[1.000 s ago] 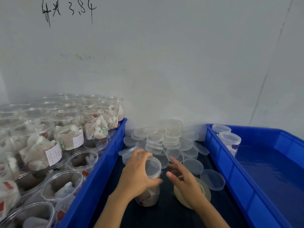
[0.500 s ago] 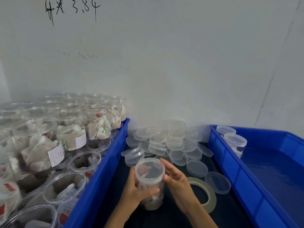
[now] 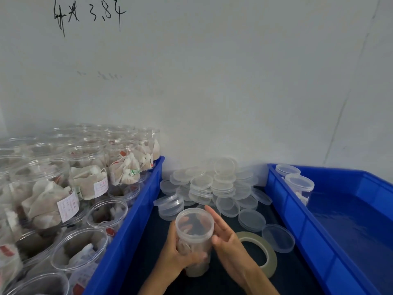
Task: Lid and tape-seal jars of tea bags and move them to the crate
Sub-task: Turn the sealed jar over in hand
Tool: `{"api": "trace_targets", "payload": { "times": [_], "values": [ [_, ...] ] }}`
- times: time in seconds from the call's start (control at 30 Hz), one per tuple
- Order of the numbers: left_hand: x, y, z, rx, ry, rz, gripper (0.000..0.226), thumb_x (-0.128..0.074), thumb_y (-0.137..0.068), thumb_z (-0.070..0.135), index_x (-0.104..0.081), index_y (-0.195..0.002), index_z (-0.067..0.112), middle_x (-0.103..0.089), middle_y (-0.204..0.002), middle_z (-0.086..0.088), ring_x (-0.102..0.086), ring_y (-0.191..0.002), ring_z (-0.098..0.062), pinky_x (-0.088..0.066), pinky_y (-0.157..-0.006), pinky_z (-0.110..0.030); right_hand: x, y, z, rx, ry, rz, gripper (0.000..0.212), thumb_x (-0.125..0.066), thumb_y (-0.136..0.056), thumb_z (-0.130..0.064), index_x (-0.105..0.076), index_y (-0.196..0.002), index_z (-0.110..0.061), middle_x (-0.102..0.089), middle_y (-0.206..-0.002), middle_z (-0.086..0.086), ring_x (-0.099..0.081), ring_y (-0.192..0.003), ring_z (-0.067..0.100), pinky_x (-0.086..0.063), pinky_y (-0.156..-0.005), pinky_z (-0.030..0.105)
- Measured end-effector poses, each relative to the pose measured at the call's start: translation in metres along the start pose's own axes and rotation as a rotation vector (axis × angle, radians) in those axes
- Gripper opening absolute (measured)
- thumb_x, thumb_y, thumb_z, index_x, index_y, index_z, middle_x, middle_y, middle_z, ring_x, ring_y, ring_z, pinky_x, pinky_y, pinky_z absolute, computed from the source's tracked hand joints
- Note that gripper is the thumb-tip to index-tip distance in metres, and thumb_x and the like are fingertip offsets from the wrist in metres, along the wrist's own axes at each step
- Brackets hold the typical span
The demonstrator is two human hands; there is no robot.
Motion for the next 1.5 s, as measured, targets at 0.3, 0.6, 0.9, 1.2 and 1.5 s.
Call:
{"api": "trace_targets", "payload": {
  "times": [0.3, 0.6, 0.9, 1.2, 1.5],
  "values": [
    [0.001, -0.014, 0.014, 0.006, -0.168, 0.115, 0.083, -0.093, -0.040, 0.032, -0.050, -0.110, 0.045, -0.065, -0.103, 0.026, -0.056, -0.097, 0.019, -0.045, -0.073, -0.003, 0.001, 0.003, -0.024, 0.106, 0.381, 0.233, 0.093, -0.085, -0.059, 0.000, -0.040, -0.138, -0.020, -0.059, -0.131, 0.003, -0.058, -0.120, 0.011, -0.046, -0.104, 0.032],
    [-0.059, -0.067, 0.099, -0.117, -0.193, 0.114, 0.085, -0.092, -0.055, 0.027, -0.037, -0.112, 0.058, -0.050, -0.102, 0.031, -0.051, -0.082, 0.029, -0.044, -0.056, -0.003, 0.041, 0.006, -0.125, 0.173, 0.375, 0.431, 0.077, -0.083, -0.070, 0.003, -0.039, -0.132, -0.008, -0.057, -0.128, 0.014, -0.056, -0.121, 0.028, -0.047, -0.103, 0.046],
    [-0.194, -0.104, 0.160, -0.169, -0.132, -0.082, 0.093, -0.080, -0.044, 0.059, -0.038, -0.125, 0.040, -0.063, -0.111, 0.014, -0.065, -0.101, -0.011, -0.056, -0.084, -0.035, 0.143, 0.057, -0.217, 0.159, 0.476, 0.634, 0.076, -0.087, -0.070, -0.013, -0.045, -0.133, -0.006, -0.061, -0.124, 0.015, -0.059, -0.115, 0.029, -0.048, -0.101, 0.048],
    [-0.323, -0.153, 0.140, -0.215, -0.422, -0.333, 0.101, -0.079, -0.076, 0.033, -0.010, -0.150, 0.038, -0.053, -0.119, 0.009, -0.056, -0.085, -0.001, -0.043, -0.055, -0.015, 0.260, 0.112, -0.228, 0.177, 0.535, 0.888, 0.069, -0.085, -0.071, -0.011, -0.039, -0.121, -0.020, -0.059, -0.106, -0.007, -0.061, -0.093, 0.002, -0.049, -0.064, 0.015],
    [-0.342, -0.173, 0.099, -0.338, -1.049, -0.338, 0.081, -0.077, -0.080, 0.032, -0.030, -0.145, 0.022, -0.038, -0.141, -0.011, -0.055, -0.113, -0.030, -0.044, -0.084, -0.034, 0.312, 0.081, -0.158, -0.196, 0.498, 0.838, 0.077, -0.084, -0.070, -0.010, -0.034, -0.127, -0.023, -0.053, -0.114, -0.003, -0.055, -0.102, 0.020, -0.053, -0.084, 0.060]
  ]
}}
Point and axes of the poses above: each hand's wrist, its own y-axis away from the middle knuckle, its own x-axis out of the back of the hand, z = x × y, the point moved 10 cm from there along -y, towards the middle knuckle
